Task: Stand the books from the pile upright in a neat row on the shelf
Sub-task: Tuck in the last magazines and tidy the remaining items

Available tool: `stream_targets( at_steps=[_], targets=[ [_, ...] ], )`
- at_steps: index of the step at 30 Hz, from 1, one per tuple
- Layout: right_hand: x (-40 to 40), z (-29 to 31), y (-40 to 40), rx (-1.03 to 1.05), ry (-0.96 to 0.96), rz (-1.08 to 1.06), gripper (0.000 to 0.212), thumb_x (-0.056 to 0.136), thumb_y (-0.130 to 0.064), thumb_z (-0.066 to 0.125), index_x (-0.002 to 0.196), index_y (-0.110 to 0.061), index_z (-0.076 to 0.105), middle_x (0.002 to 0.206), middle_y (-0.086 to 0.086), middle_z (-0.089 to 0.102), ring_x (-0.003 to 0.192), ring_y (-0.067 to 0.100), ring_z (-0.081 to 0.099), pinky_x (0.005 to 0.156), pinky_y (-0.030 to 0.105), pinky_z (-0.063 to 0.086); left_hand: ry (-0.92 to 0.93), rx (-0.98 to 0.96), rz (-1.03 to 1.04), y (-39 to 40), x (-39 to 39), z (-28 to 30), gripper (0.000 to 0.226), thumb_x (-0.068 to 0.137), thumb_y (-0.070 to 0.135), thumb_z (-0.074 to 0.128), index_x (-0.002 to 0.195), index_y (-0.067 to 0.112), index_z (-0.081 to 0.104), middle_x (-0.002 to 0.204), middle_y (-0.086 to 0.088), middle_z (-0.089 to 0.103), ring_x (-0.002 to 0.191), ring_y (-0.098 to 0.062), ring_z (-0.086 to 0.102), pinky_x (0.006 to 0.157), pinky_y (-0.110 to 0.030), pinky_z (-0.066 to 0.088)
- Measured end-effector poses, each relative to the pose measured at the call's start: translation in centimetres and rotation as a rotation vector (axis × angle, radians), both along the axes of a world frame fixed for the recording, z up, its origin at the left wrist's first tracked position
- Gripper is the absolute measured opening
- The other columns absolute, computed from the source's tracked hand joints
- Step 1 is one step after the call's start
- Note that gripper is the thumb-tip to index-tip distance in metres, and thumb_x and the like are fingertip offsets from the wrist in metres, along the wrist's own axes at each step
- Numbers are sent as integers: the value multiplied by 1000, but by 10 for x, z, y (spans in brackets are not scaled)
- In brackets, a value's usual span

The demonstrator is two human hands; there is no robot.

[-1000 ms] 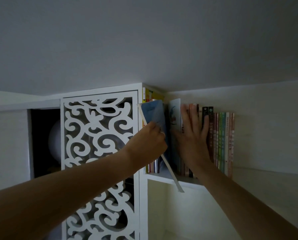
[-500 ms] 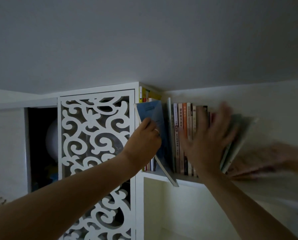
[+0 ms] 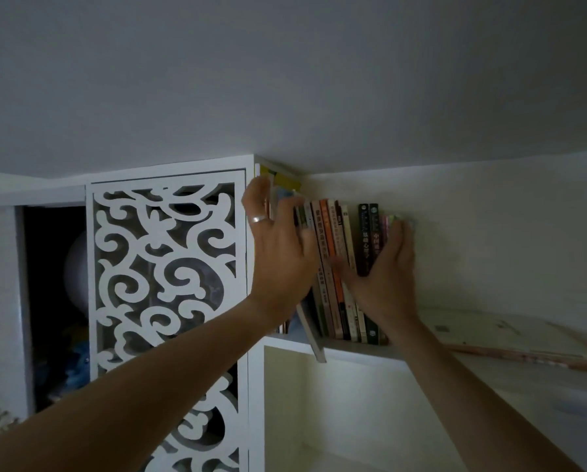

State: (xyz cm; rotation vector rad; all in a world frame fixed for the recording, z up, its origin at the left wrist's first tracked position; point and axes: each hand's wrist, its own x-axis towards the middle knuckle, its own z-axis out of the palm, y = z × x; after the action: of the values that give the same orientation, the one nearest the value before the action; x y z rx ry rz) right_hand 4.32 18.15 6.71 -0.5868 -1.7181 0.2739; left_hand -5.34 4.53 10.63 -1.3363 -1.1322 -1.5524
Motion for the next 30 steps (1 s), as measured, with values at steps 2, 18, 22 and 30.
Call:
stream_targets(
  at_steps=[2, 18, 22, 30],
  targets=[
    [-10, -4, -4, -28, -79, -45, 138, 66, -84, 68, 160, -24, -12, 169, 8, -9, 156, 32, -1, 123, 61, 14, -76, 81, 70, 1, -4, 14, 36, 91, -1, 58, 110, 25, 42, 148, -9, 18, 139, -23, 28, 113, -41, 44],
    [-46, -29, -18, 19, -69, -322, 134, 70, -88, 58, 162, -20, -13, 168, 20, -13, 155, 41, -10, 118, 72, 7, -381, -454, 261, -39, 0, 54, 36, 103, 13, 48, 67, 13, 46, 63, -3, 53, 54, -18, 55, 44, -23, 38],
    [-50, -25, -30, -1, -45, -340, 126, 77, -77, 63, 163, -13, -5, 168, 23, -8, 155, 41, -8, 120, 66, 1, -333, -197, 267, -47, 6, 42, 34, 106, 19, 47, 72, 21, 43, 68, 3, 54, 61, -16, 60, 54, -35, 52],
    [-32, 8, -69, -50, 196, 225, 41, 108, -39, 37, 91, -14, 64, 85, 5, 65, 66, 6, 60, 54, 29, 51, -231, -80, 57, -32, 0, -25, 50, 102, 49, 37, 123, 8, 59, 101, 1, 68, 89, -15, 70, 72, -31, 63]
  ],
)
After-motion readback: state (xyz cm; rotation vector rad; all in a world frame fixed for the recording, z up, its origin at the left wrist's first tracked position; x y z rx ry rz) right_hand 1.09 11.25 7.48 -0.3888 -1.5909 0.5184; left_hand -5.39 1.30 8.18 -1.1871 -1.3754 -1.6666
